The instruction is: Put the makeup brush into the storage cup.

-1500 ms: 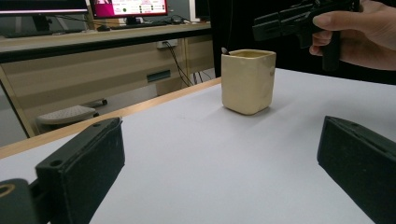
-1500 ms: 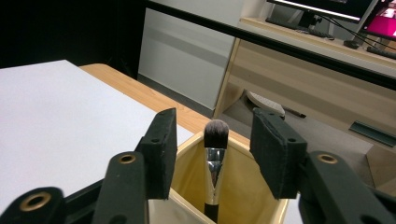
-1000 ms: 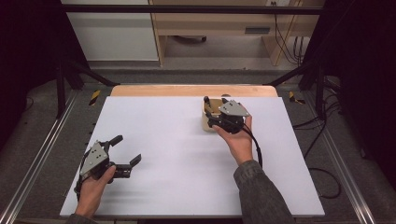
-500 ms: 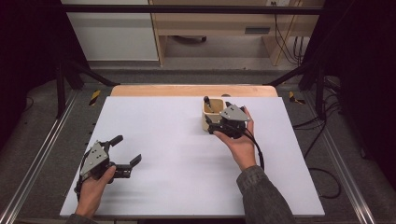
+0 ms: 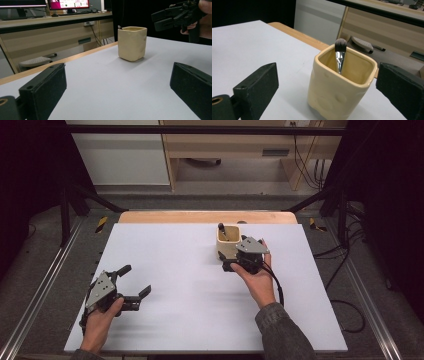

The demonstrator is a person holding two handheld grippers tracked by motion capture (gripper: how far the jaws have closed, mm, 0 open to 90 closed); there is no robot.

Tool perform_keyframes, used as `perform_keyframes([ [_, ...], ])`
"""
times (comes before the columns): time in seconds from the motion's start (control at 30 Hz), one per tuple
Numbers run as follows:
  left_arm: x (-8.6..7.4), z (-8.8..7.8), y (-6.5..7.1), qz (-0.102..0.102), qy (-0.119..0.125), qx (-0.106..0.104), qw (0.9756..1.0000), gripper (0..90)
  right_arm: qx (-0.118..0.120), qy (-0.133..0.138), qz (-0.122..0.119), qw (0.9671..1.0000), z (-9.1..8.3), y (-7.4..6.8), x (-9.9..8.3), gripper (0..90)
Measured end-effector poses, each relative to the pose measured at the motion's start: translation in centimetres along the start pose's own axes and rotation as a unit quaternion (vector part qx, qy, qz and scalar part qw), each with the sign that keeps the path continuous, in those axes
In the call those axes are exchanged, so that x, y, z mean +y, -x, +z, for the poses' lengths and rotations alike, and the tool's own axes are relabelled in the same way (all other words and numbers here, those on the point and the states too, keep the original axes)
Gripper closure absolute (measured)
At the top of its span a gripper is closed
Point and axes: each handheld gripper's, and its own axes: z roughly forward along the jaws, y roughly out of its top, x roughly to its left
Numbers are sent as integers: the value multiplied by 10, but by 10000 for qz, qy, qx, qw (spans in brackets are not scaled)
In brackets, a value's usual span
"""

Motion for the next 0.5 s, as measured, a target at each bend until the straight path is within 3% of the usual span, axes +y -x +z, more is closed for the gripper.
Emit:
perform_keyframes([
  [0.2, 0, -1, 0, 3, 2, 3, 10000, 5, 54, -23, -79, 10000, -5, -2, 1, 53],
  [0.5, 0, -2, -1, -5, 8, 16, 10000, 5, 197, 188, -177, 9995, -17, -2, -7, 63],
])
